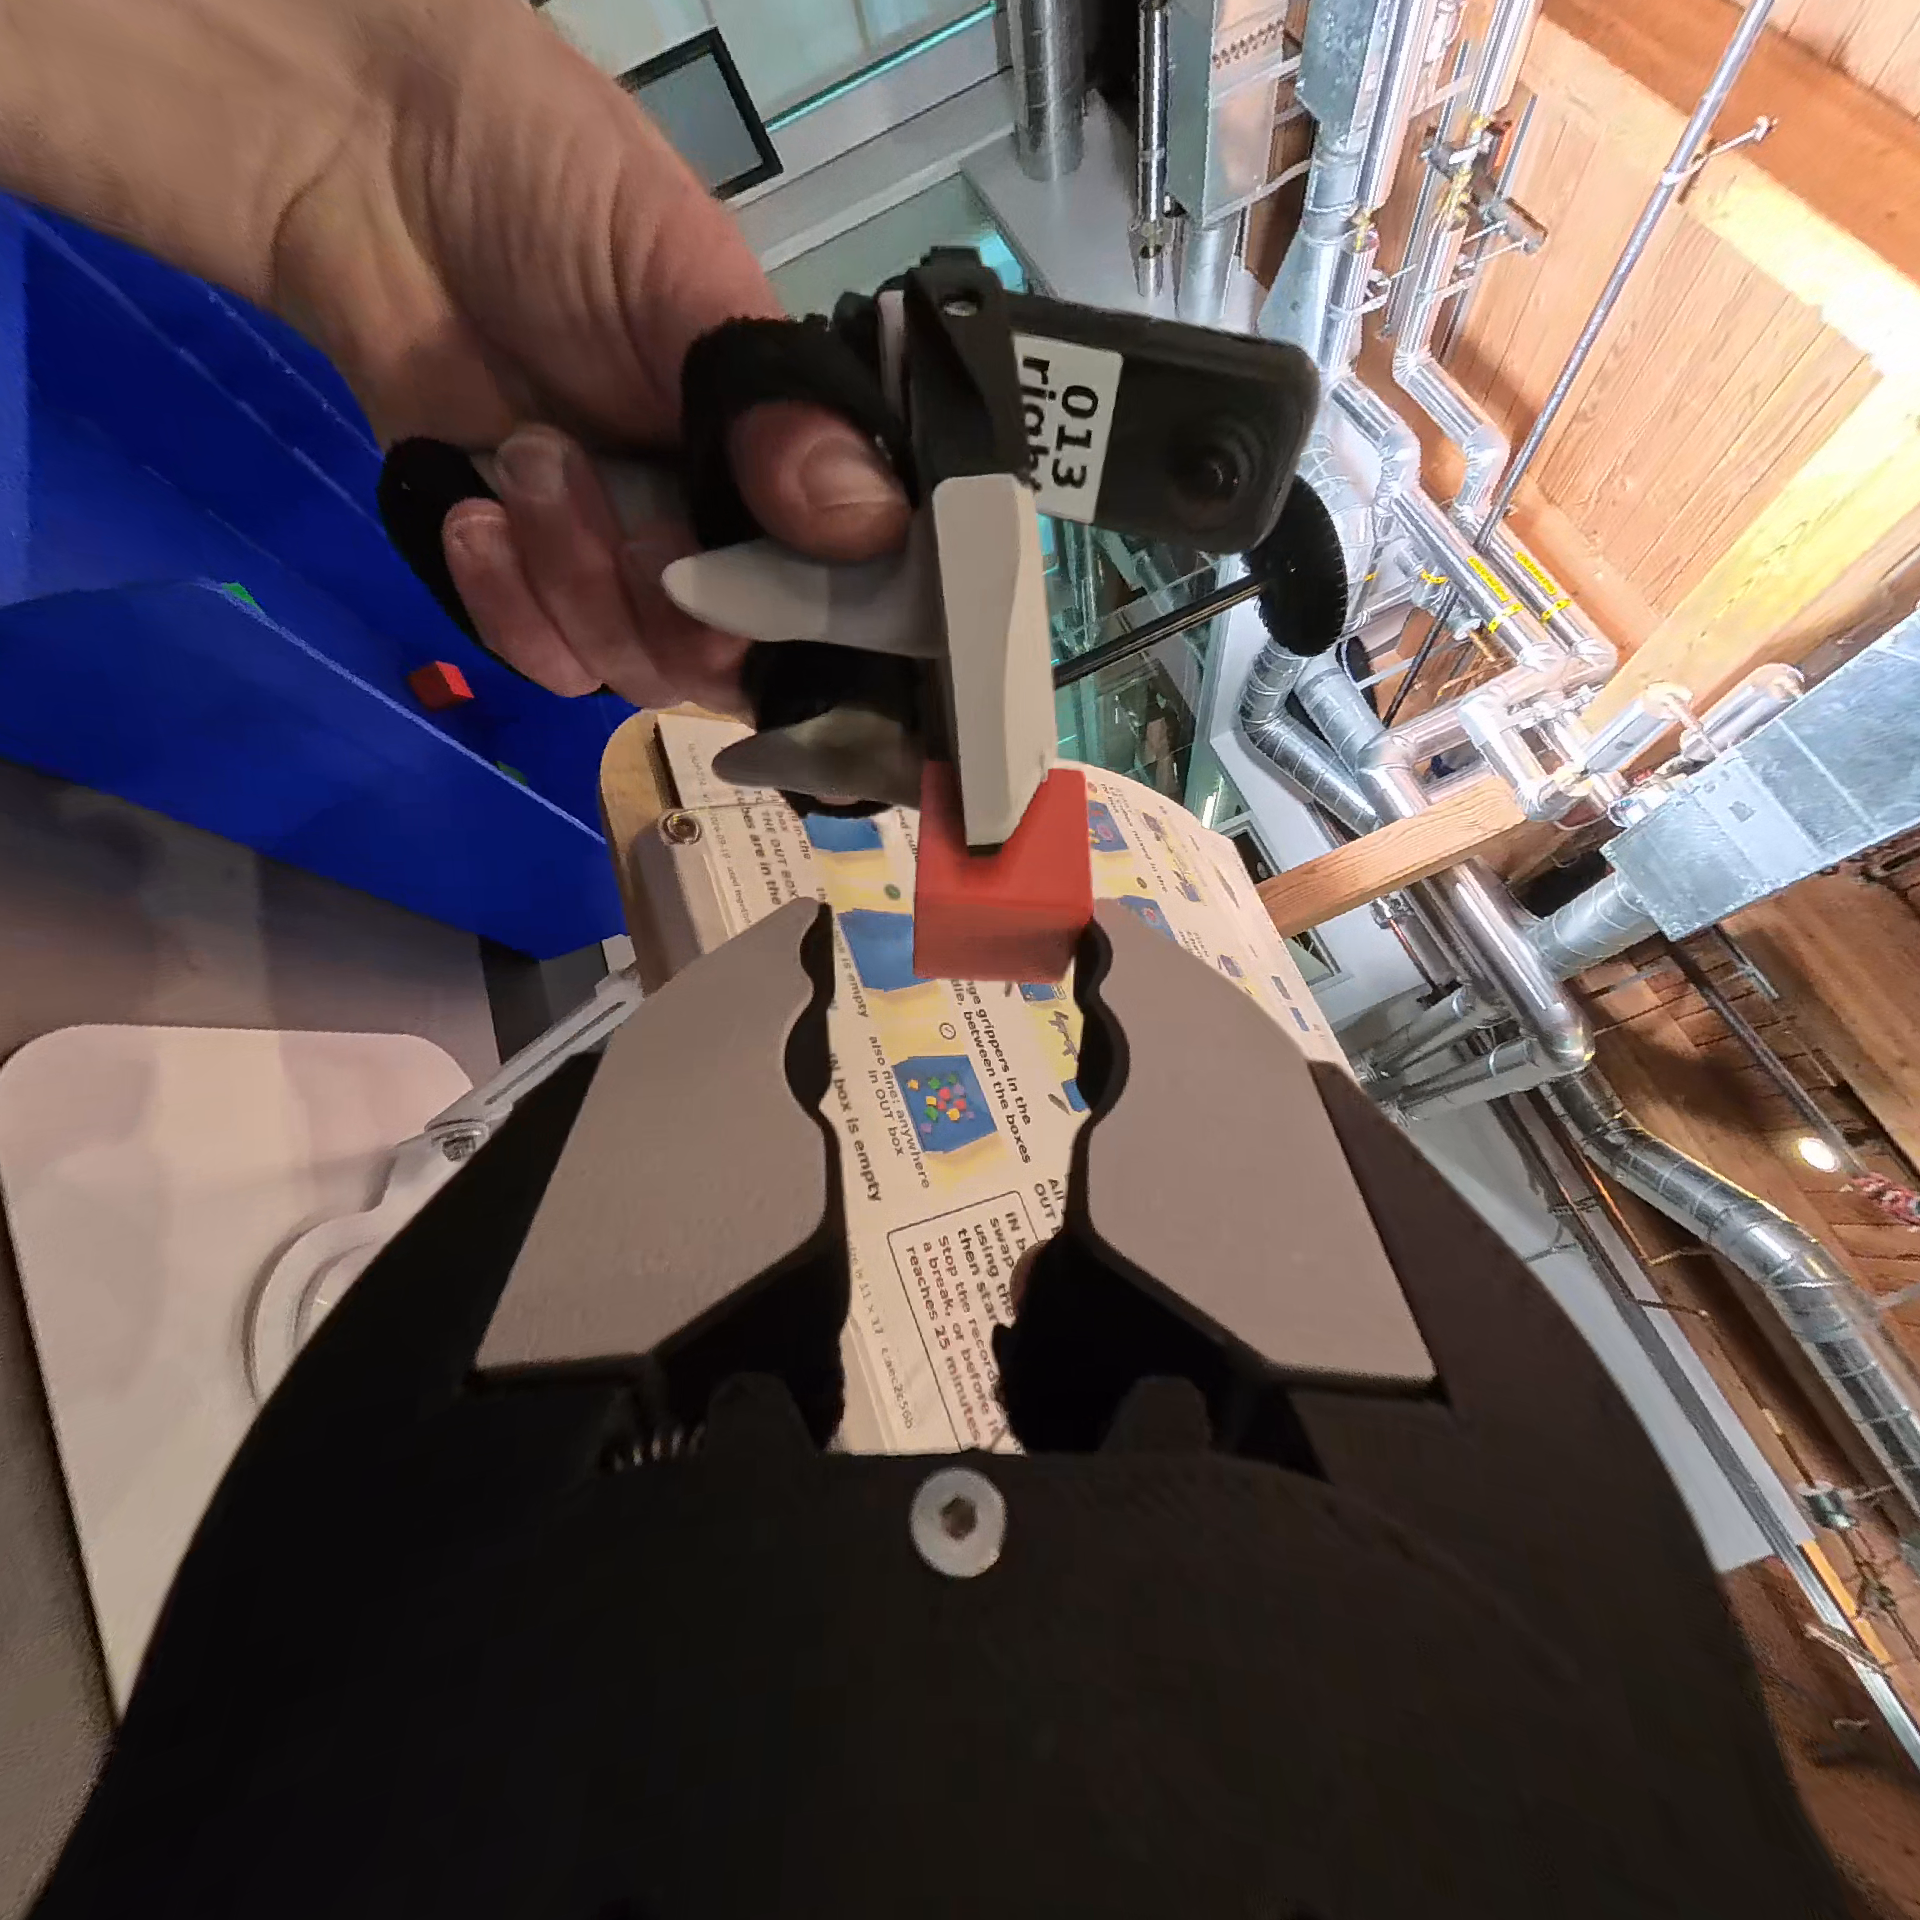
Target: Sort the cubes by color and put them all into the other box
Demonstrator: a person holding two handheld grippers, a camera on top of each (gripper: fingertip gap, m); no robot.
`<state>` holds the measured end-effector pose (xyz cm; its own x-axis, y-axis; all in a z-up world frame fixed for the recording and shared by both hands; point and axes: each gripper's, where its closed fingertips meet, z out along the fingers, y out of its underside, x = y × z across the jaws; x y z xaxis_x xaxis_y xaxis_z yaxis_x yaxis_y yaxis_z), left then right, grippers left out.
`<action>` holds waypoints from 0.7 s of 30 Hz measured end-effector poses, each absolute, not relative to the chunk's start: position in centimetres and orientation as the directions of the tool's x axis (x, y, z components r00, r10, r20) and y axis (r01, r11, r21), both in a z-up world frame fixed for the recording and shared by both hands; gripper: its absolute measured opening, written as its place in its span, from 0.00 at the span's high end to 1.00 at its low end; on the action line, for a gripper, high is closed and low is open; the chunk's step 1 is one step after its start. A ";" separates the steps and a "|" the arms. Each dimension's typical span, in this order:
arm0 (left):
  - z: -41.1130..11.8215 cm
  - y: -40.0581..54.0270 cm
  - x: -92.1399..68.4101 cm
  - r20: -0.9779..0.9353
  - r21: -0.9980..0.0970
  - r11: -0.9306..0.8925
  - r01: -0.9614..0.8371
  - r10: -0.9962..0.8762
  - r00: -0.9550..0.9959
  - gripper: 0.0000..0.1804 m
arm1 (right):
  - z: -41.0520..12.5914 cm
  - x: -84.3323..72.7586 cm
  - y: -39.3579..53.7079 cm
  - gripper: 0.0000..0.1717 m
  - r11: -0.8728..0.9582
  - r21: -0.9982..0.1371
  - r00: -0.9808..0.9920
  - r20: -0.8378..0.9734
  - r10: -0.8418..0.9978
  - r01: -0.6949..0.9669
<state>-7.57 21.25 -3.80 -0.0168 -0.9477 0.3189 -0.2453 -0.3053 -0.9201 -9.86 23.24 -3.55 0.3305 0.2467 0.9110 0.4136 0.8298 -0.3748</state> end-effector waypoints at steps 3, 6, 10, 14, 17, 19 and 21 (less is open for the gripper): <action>-4.1 21.1 -7.2 0.326 -0.916 -0.310 -0.255 -0.945 -0.023 0.84 | -3.3 -9.8 23.2 0.79 0.837 -0.354 0.350 0.913 0.212 0.418; -4.1 21.2 -7.1 0.330 -0.916 -0.314 -0.249 -0.944 -0.025 0.84 | -3.0 -9.6 23.3 0.82 0.835 -0.346 0.364 0.912 0.192 0.427; -4.0 21.2 -7.0 0.355 -0.912 -0.337 -0.233 -0.934 -0.037 0.84 | -3.0 -9.5 23.3 0.83 0.827 -0.366 0.364 0.906 0.214 0.427; -3.6 21.3 -7.0 0.361 -0.915 -0.347 -0.208 -0.932 -0.033 0.82 | -2.8 -9.3 23.4 0.83 0.825 -0.362 0.364 0.908 0.207 0.433; -2.8 21.6 -7.5 0.363 -0.919 -0.354 -0.173 -0.932 -0.021 0.77 | -2.5 -8.8 23.8 0.83 0.818 -0.365 0.362 0.908 0.209 0.444; -2.2 21.7 -7.9 0.355 -0.925 -0.349 -0.148 -0.935 -0.015 0.78 | -2.1 -7.9 24.6 0.83 0.803 -0.365 0.346 0.914 0.212 0.472; -1.7 21.7 -8.4 0.333 -0.935 -0.329 -0.133 -0.943 -0.009 0.87 | -1.6 -5.9 26.4 0.83 0.762 -0.378 0.333 0.916 0.225 0.526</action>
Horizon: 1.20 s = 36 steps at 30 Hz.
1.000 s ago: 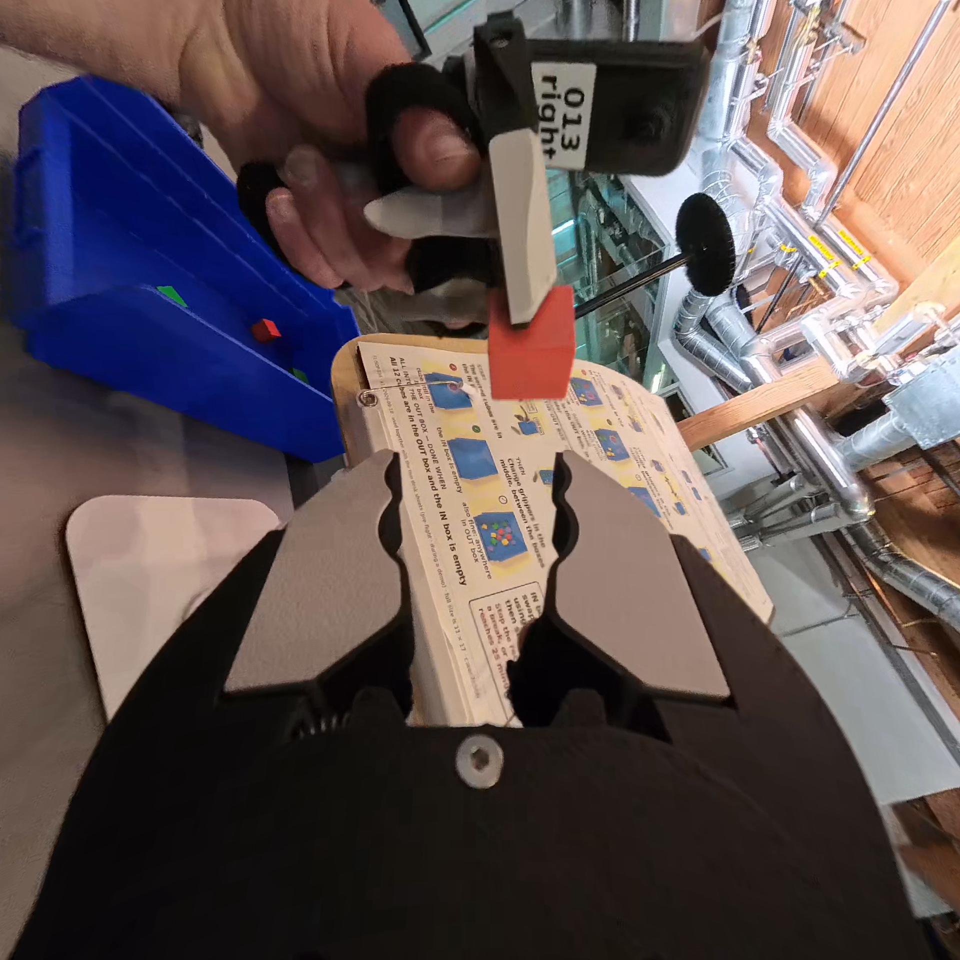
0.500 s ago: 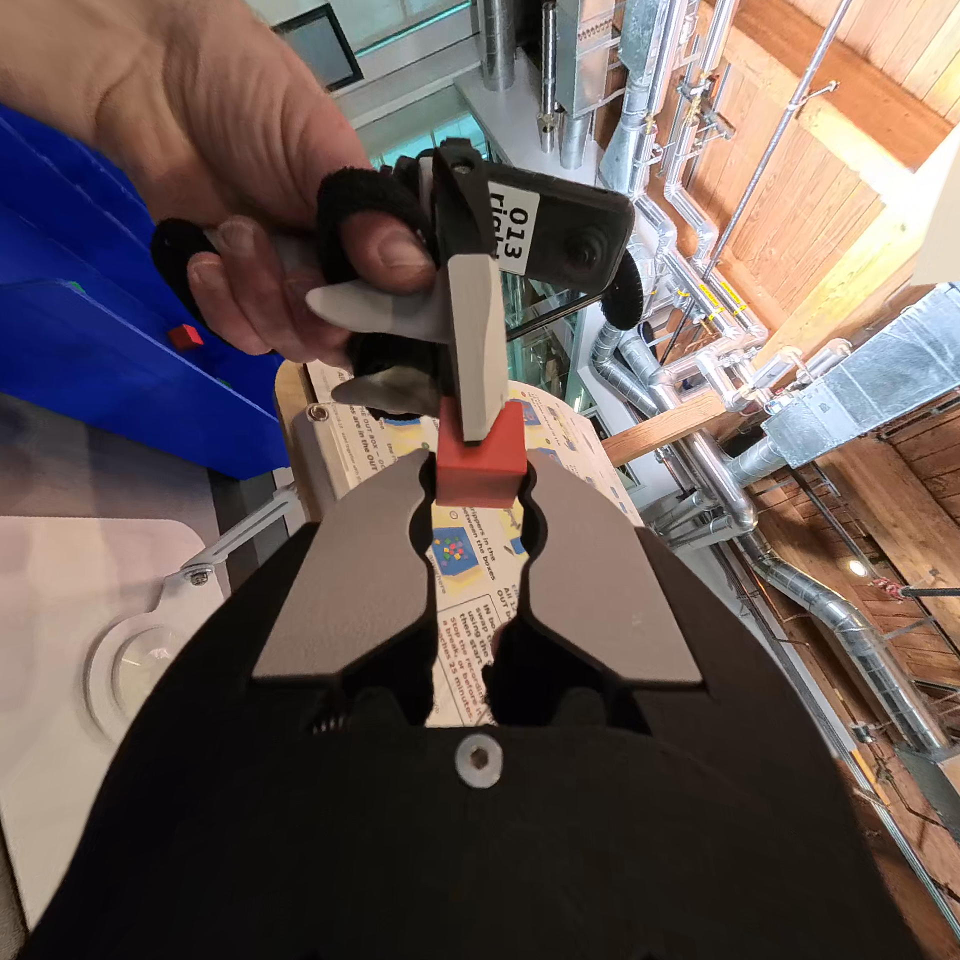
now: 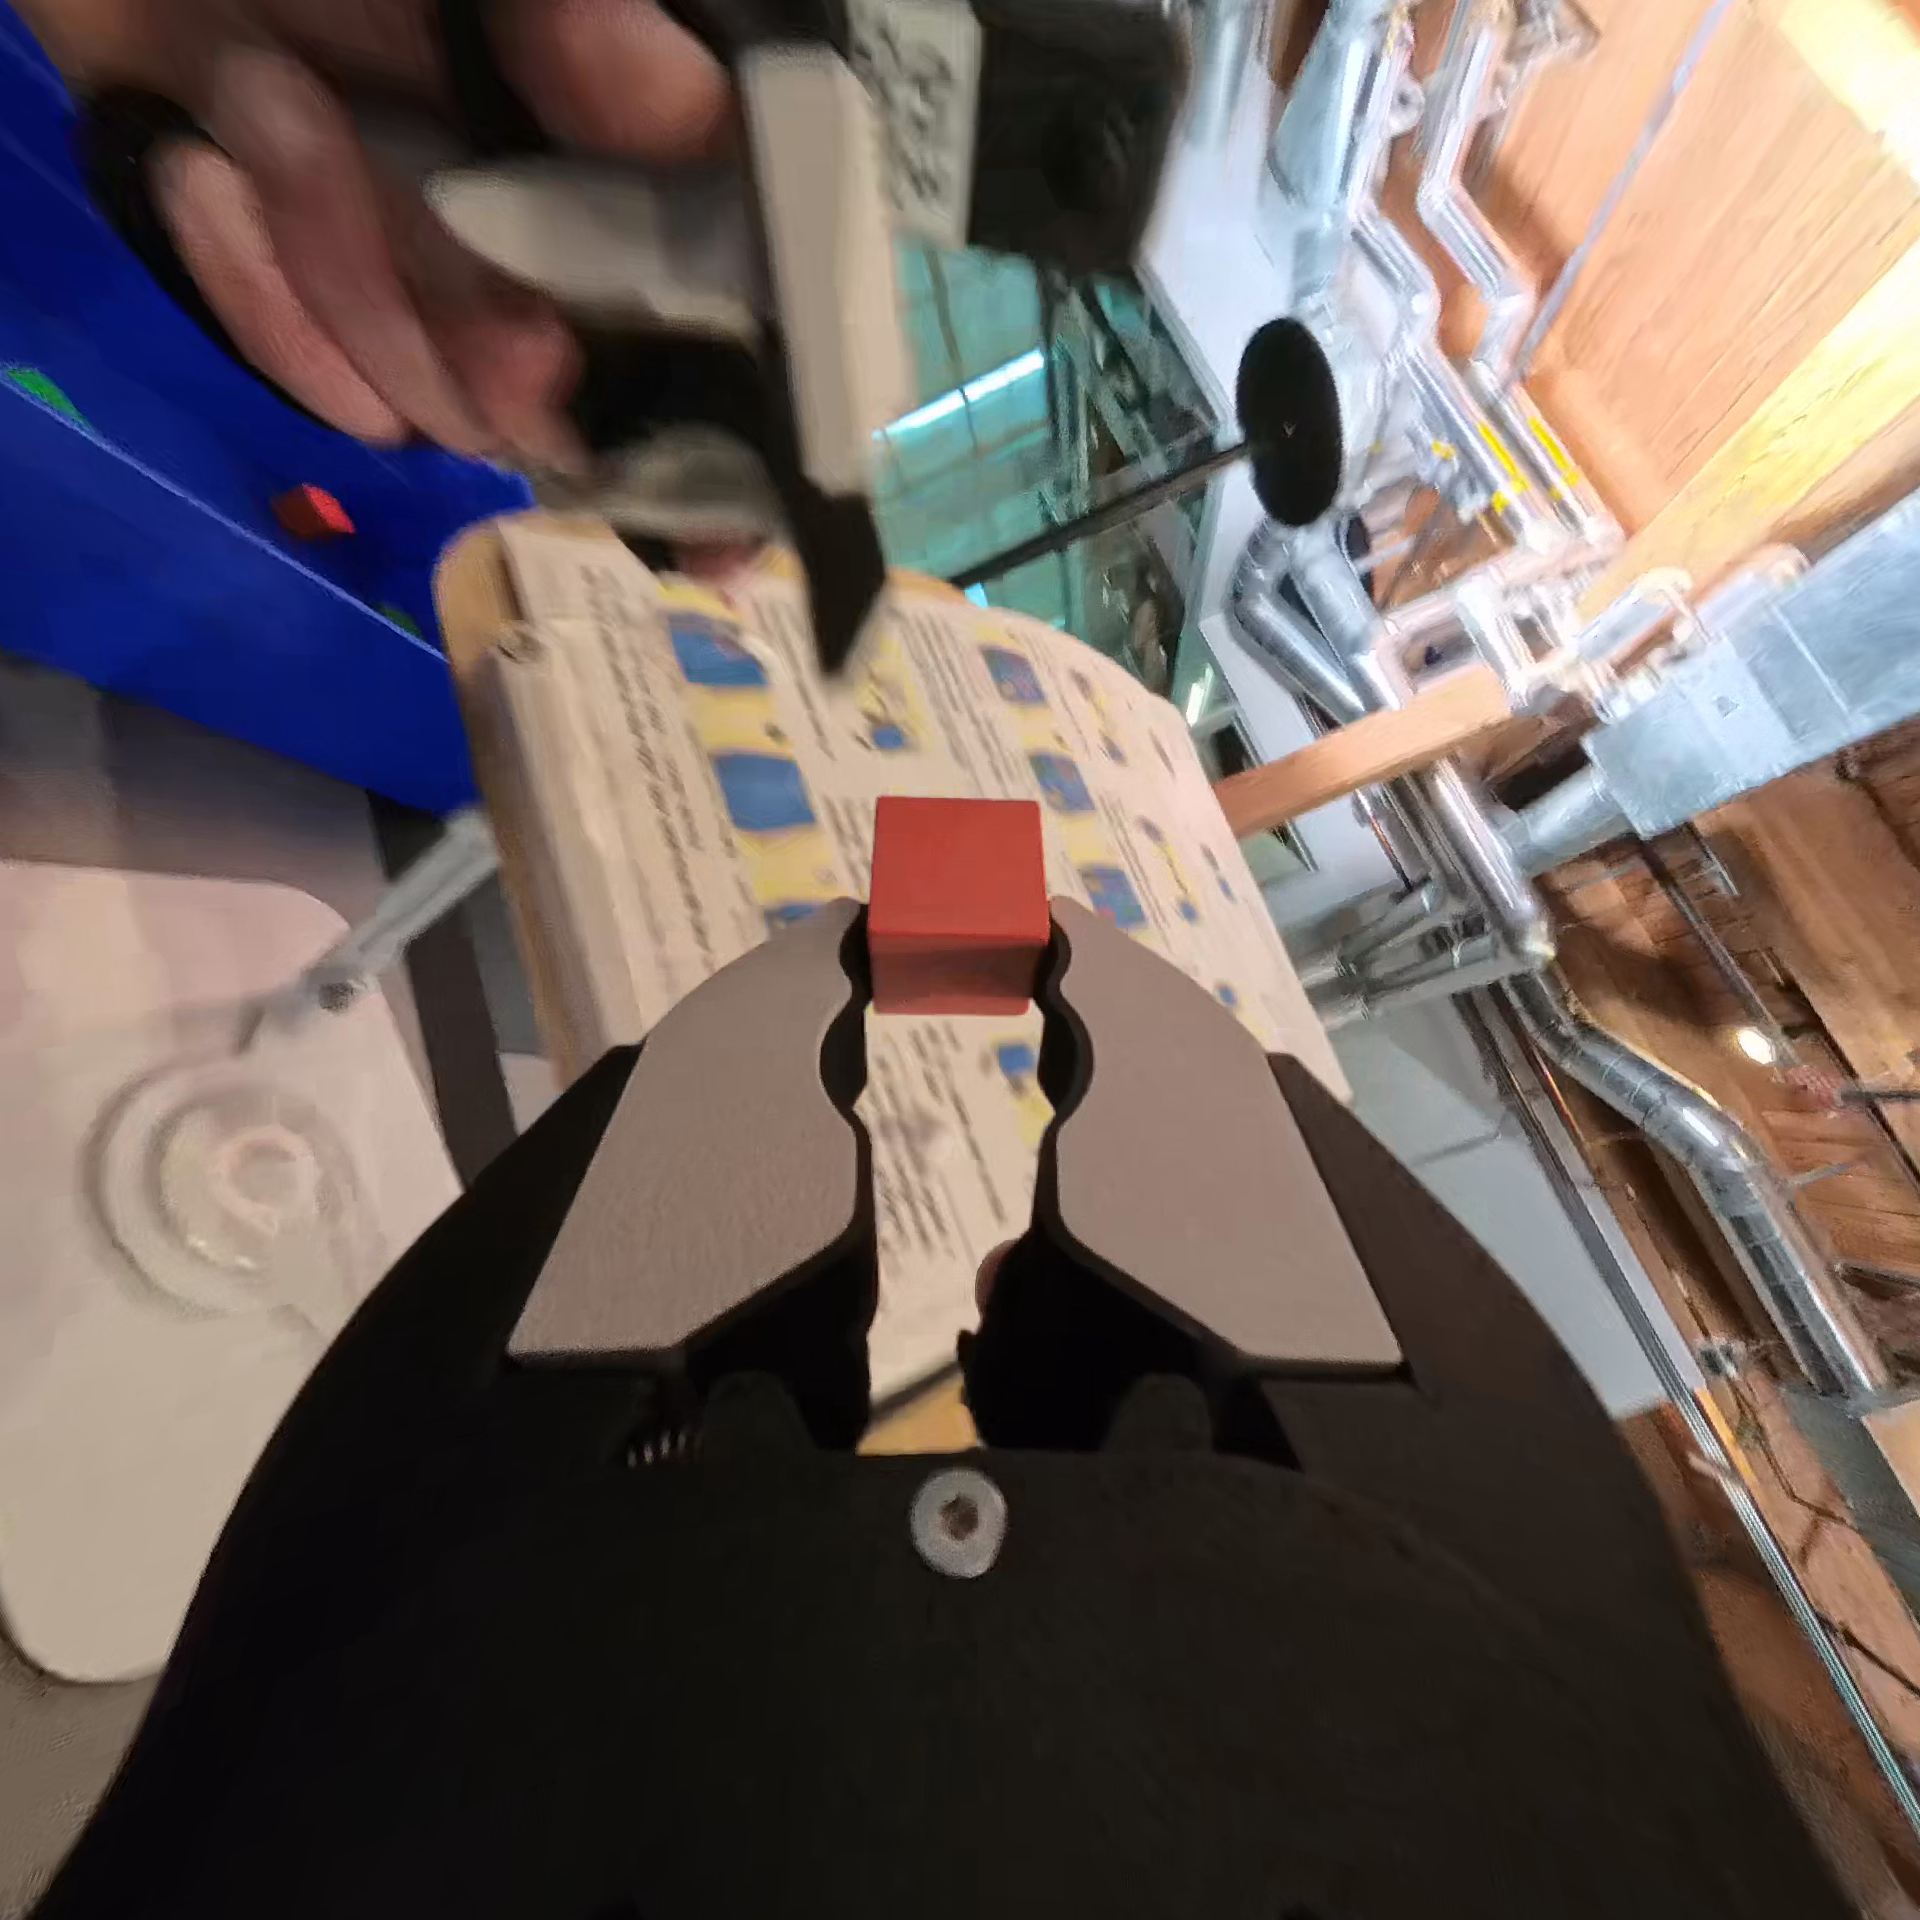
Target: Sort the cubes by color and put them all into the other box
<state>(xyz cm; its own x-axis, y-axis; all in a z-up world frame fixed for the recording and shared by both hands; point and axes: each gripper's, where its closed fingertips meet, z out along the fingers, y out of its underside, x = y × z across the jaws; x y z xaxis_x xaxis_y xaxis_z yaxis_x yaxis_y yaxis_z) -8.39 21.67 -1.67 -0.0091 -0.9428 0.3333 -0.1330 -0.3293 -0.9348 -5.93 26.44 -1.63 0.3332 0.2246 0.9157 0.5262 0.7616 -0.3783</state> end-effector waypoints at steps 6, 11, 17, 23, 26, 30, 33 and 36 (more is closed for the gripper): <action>-0.8 22.0 -9.3 0.265 -0.958 -0.269 -0.103 -0.963 0.048 1.00 | -2.7 4.6 33.4 0.83 0.493 -0.442 0.265 0.882 0.389 0.749; -1.1 22.0 -9.0 0.262 -0.956 -0.266 -0.120 -0.964 0.048 1.00 | -7.3 12.4 35.5 0.83 0.235 -0.417 0.213 0.779 0.589 0.878; -1.4 22.1 -8.7 0.257 -0.957 -0.263 -0.127 -0.965 0.060 1.00 | -16.8 19.2 34.8 0.83 -0.060 -0.235 0.171 0.490 0.855 0.970; -1.8 22.4 -8.5 0.262 -0.955 -0.267 -0.129 -0.963 0.059 1.00 | -20.7 21.6 33.6 0.83 -0.192 -0.169 0.236 0.295 0.926 0.967; -2.0 22.5 -8.5 0.270 -0.952 -0.276 -0.132 -0.961 0.058 1.00 | -22.9 21.2 33.2 0.83 -0.200 -0.128 0.223 0.209 0.952 0.971; -2.1 22.5 -8.5 0.264 -0.953 -0.271 -0.139 -0.962 0.065 1.00 | -25.3 21.1 32.5 0.83 -0.206 -0.056 0.211 0.125 0.969 0.977; -2.1 22.6 -8.7 0.261 -0.953 -0.269 -0.143 -0.963 0.071 1.00 | -26.4 20.4 31.9 0.83 -0.189 -0.059 0.193 0.058 0.980 0.980; -1.7 22.7 -9.1 0.257 -0.955 -0.266 -0.131 -0.963 0.077 1.00 | -26.5 20.1 31.8 0.75 -0.183 -0.058 0.186 0.052 0.981 0.981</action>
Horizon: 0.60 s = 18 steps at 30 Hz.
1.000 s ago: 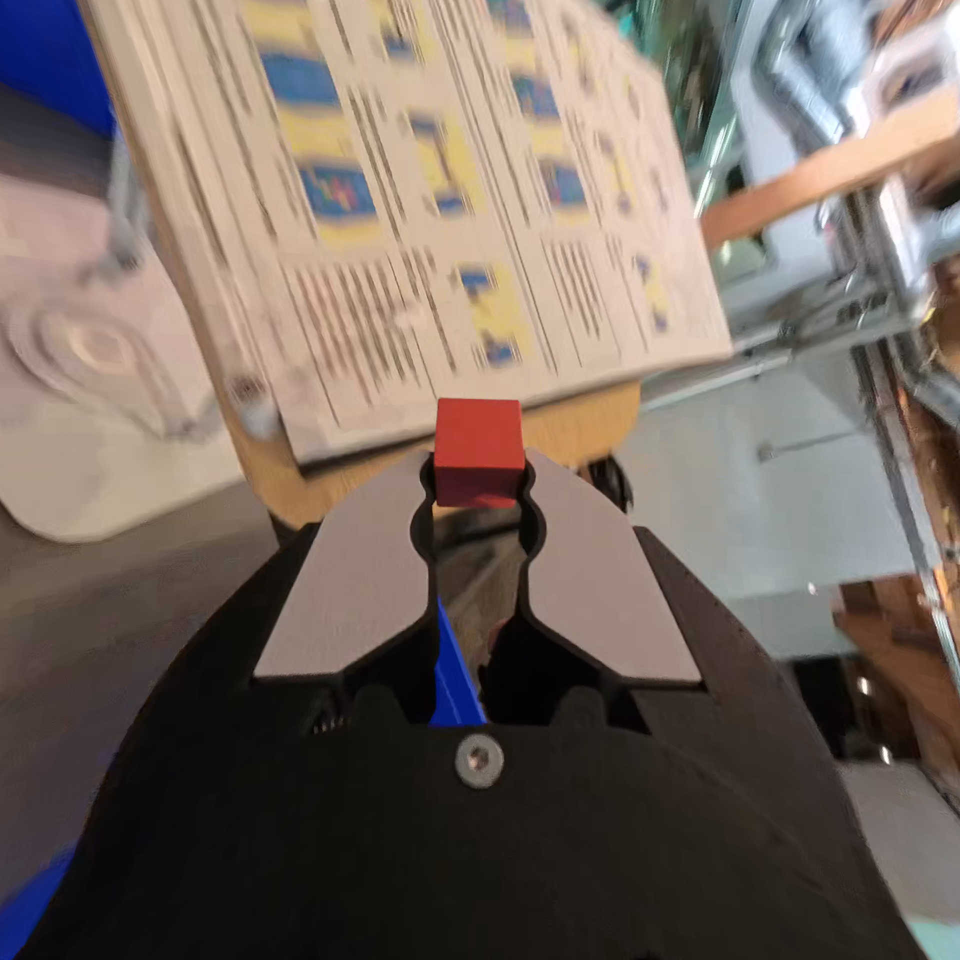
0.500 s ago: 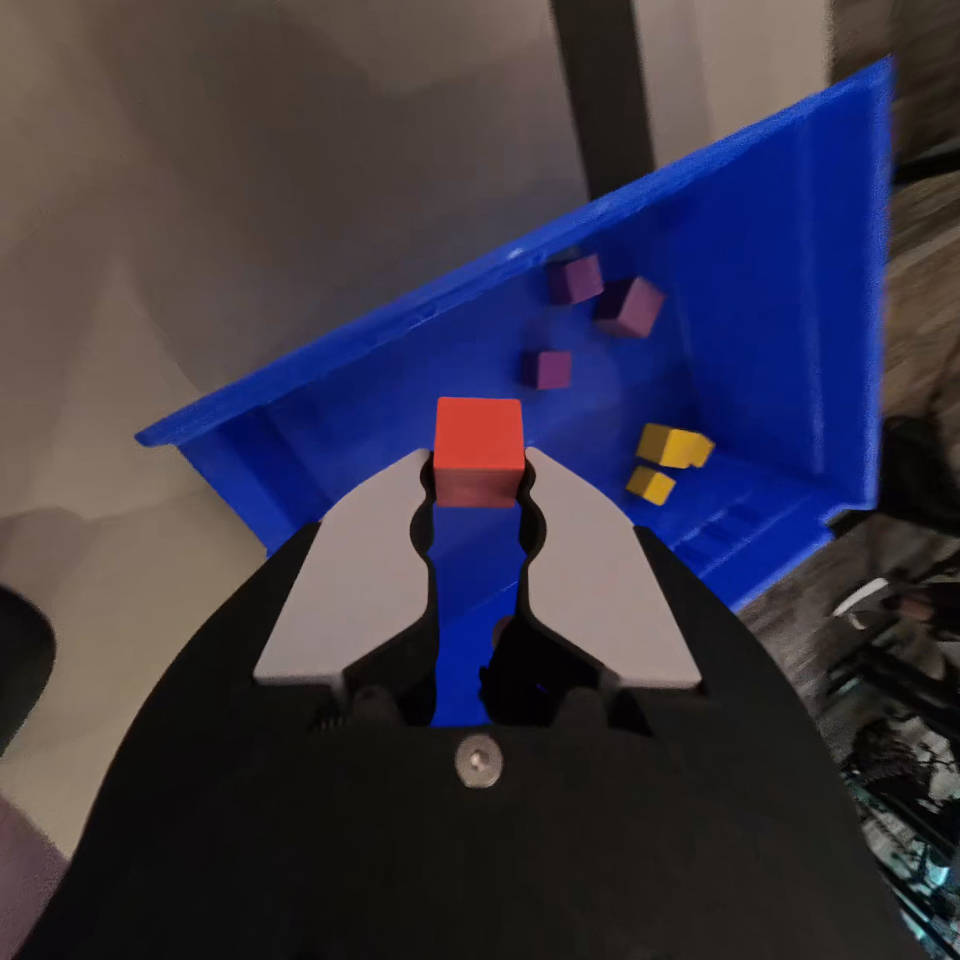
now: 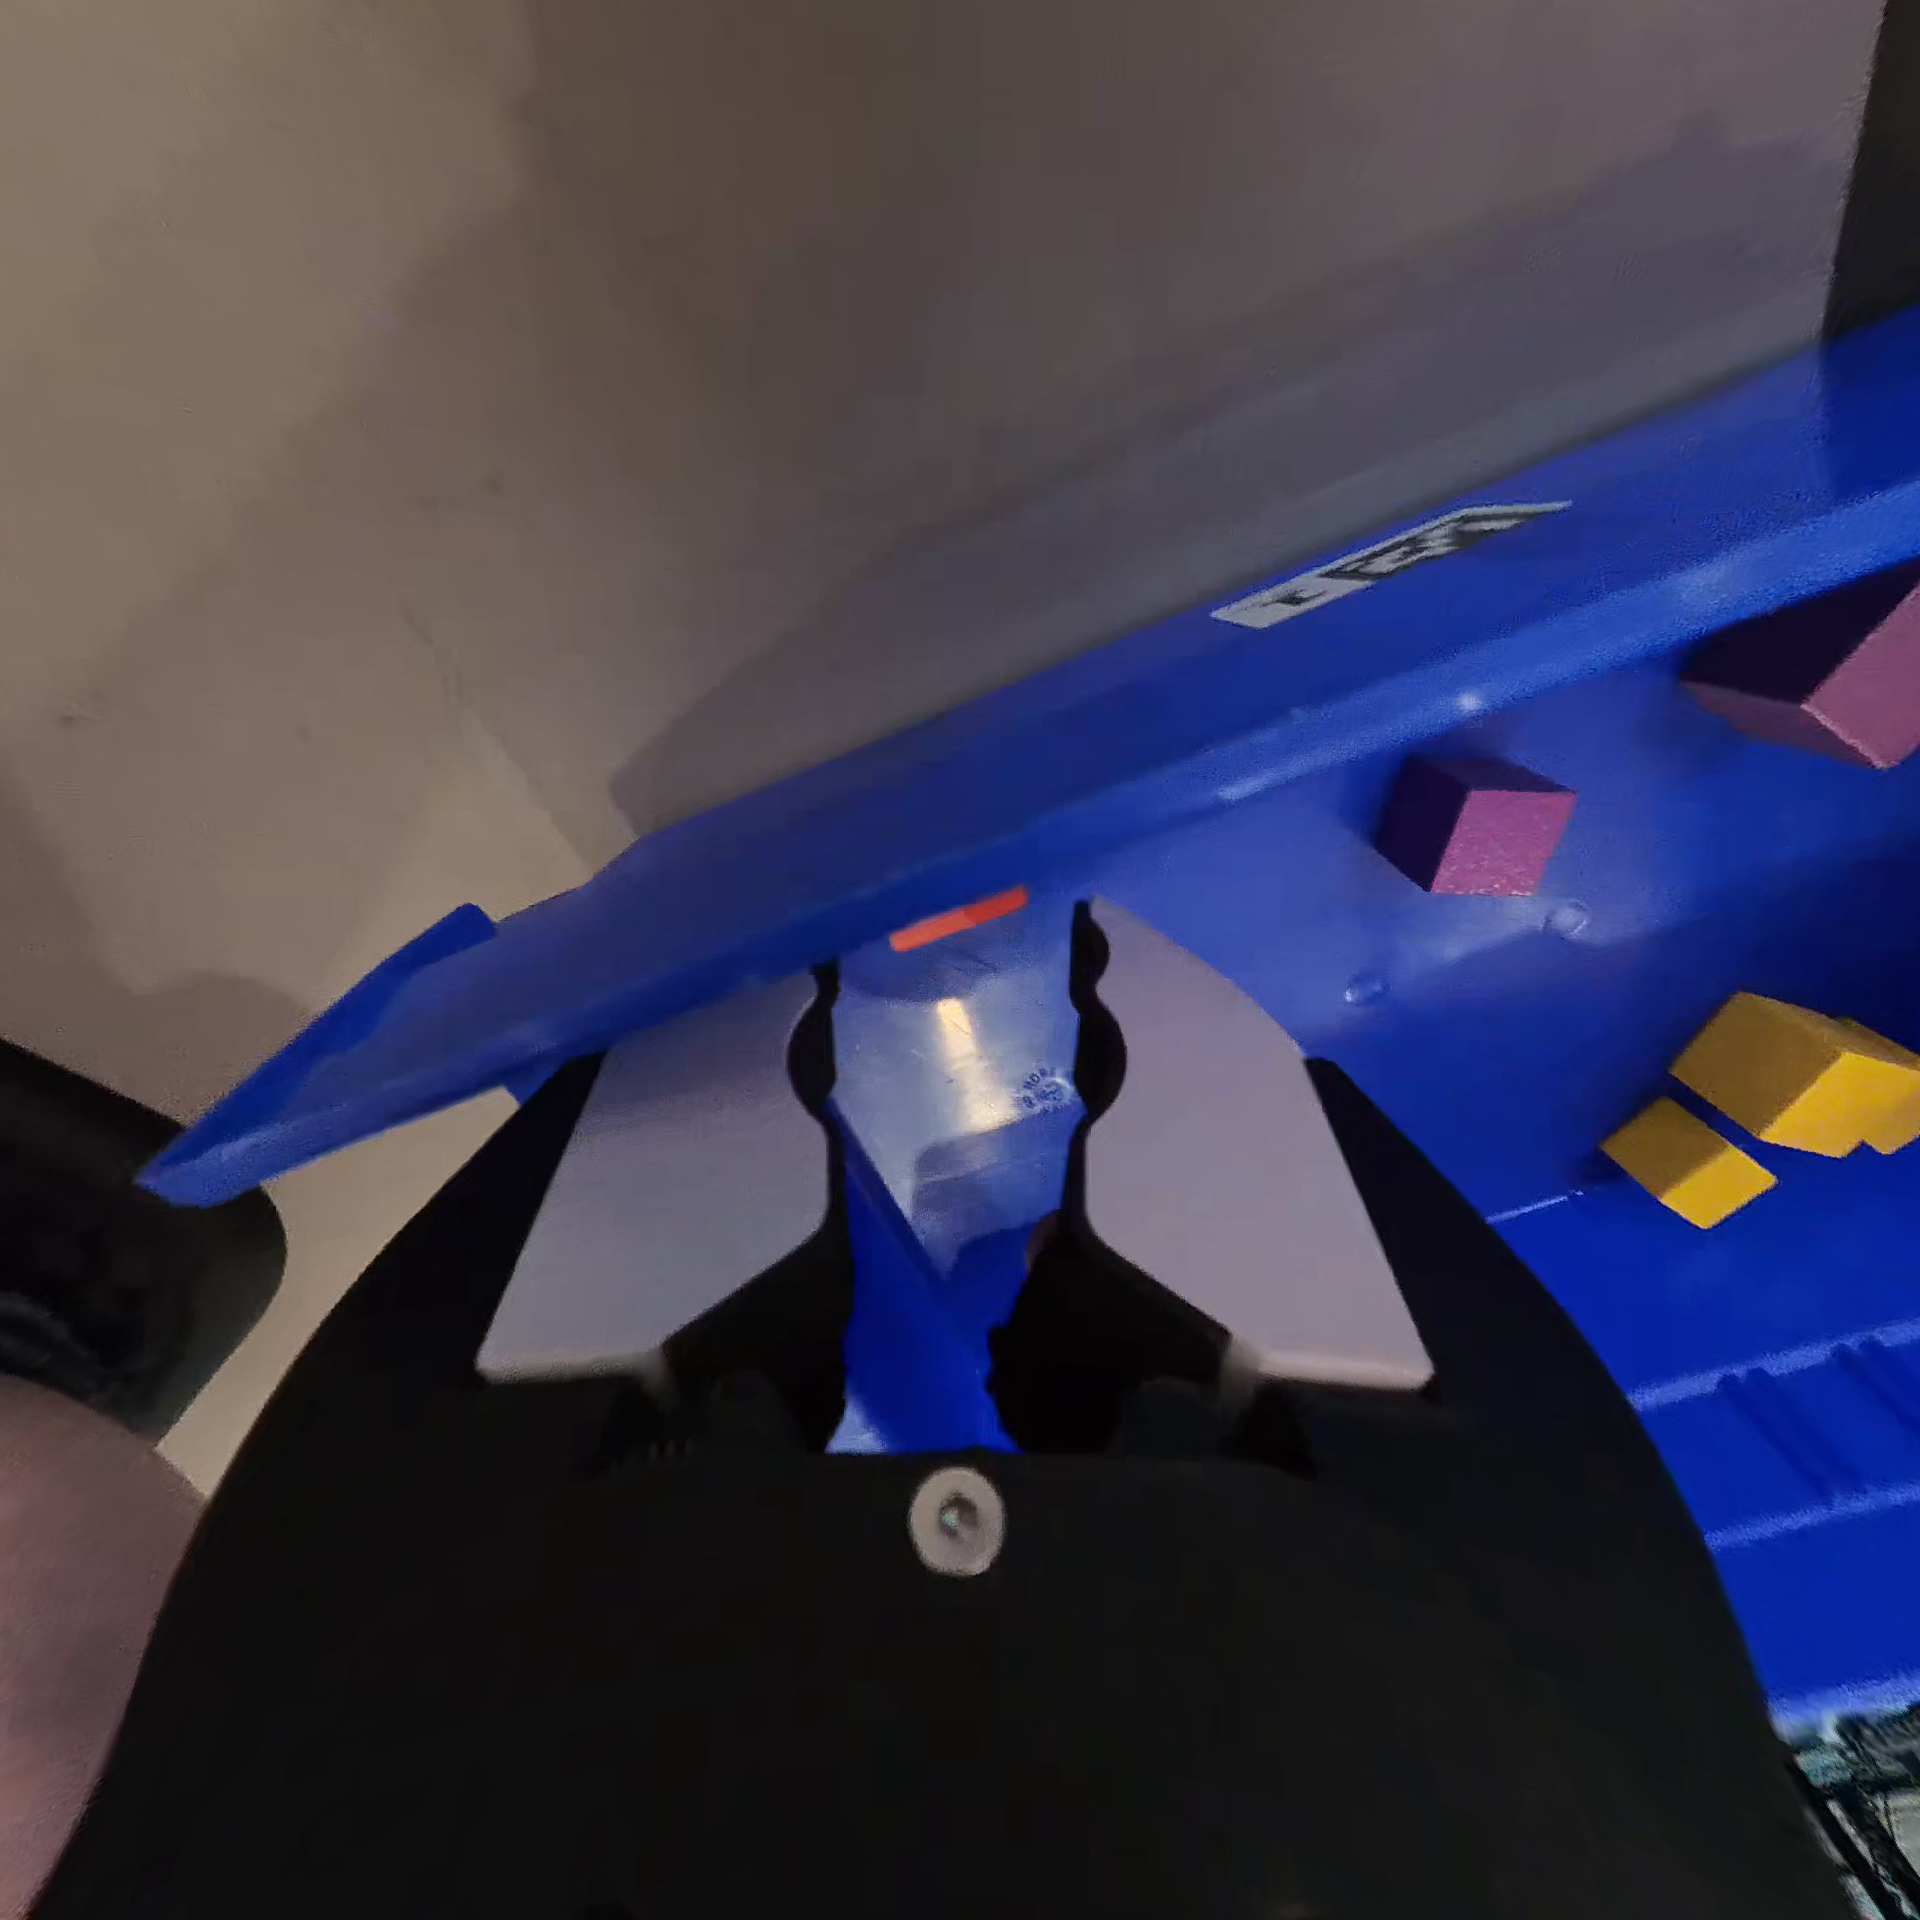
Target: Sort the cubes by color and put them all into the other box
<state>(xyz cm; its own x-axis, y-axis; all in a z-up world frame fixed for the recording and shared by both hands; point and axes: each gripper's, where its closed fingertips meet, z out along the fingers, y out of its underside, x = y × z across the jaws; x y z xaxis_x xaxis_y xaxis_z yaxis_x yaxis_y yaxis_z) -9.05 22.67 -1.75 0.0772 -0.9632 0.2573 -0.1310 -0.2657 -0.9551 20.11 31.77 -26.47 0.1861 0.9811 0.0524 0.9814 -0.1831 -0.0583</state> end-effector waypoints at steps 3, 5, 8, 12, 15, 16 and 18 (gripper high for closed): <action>-1.4 22.9 -9.8 0.238 -0.959 -0.251 -0.129 -0.965 0.106 1.00 | -25.0 20.3 32.4 0.75 -0.190 -0.088 0.200 0.118 0.973 0.978; -1.1 23.3 -10.7 0.212 -0.962 -0.234 -0.141 -0.965 0.155 1.00 | -23.2 20.3 33.4 0.77 -0.188 -0.126 0.211 0.209 0.955 0.974; -1.2 24.3 -13.0 0.155 -0.958 -0.211 -0.196 -0.951 0.266 0.97 | -20.6 20.5 34.9 0.83 -0.179 -0.152 0.223 0.355 0.908 0.972; -1.7 26.1 -16.8 0.071 -0.941 -0.206 -0.269 -0.897 0.436 0.94 | -18.3 20.0 35.4 0.85 -0.144 -0.173 0.209 0.459 0.864 0.974; -4.3 28.4 -20.8 -0.057 -0.868 -0.253 -0.427 -0.803 0.593 0.92 | -16.0 19.3 36.0 0.86 -0.113 -0.231 0.223 0.538 0.813 0.966; -5.5 28.6 -21.9 -0.090 -0.830 -0.277 -0.485 -0.790 0.606 0.92 | -15.3 19.1 36.2 0.87 -0.109 -0.243 0.232 0.562 0.794 0.964; -8.1 29.1 -23.7 -0.144 -0.738 -0.326 -0.590 -0.778 0.611 0.91 | -14.4 18.4 36.3 0.88 -0.081 -0.256 0.224 0.599 0.769 0.963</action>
